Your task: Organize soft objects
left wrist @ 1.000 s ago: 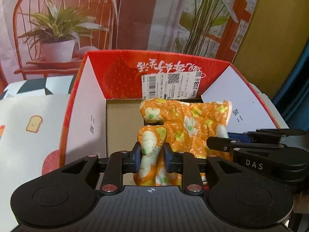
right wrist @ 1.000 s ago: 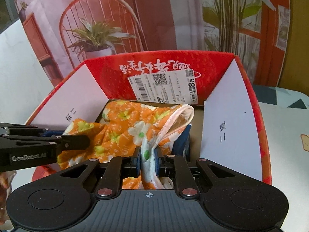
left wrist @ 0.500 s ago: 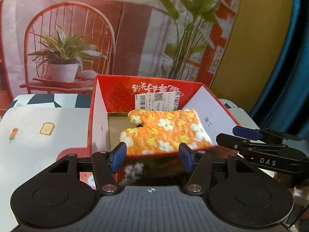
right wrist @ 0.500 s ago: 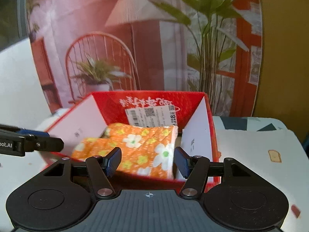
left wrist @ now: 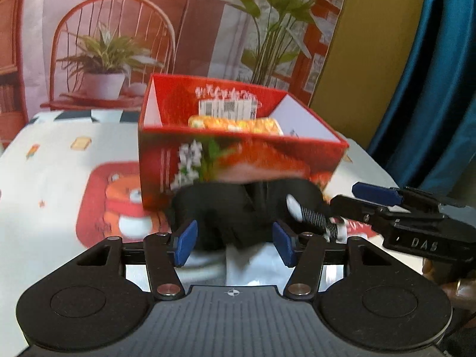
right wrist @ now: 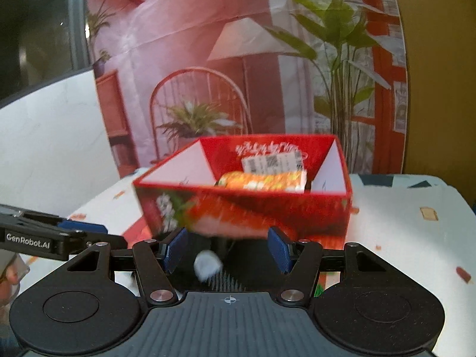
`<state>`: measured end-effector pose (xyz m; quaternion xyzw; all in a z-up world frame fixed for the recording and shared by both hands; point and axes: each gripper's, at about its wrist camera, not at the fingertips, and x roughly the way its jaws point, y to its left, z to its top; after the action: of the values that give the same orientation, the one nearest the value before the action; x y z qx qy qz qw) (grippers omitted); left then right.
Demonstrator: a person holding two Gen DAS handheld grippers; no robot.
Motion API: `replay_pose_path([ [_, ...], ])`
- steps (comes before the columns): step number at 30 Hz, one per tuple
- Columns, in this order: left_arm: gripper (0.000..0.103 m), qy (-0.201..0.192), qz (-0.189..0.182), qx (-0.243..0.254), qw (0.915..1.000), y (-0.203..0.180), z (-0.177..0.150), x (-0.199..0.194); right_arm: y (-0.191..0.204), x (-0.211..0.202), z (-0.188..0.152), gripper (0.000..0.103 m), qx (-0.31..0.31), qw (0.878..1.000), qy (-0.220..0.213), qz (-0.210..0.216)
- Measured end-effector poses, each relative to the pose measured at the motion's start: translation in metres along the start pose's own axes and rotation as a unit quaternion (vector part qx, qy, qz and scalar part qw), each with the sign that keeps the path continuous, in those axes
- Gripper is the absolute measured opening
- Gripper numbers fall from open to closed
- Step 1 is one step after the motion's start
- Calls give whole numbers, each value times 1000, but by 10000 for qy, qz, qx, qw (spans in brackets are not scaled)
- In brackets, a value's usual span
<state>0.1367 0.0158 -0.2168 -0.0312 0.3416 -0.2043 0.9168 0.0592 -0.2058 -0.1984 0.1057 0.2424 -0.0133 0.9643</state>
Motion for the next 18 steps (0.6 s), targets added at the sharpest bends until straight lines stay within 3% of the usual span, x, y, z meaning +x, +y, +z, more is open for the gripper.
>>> replay_pose_path([
  [7,52,130,-12,-296,9995,1,-22,4,3,-7,-38,55,258,9994,209,-113],
  [18,52,202,-85,-485,9986,-6,-2,48,-4,30,-38,55,320,9982,334,-371],
])
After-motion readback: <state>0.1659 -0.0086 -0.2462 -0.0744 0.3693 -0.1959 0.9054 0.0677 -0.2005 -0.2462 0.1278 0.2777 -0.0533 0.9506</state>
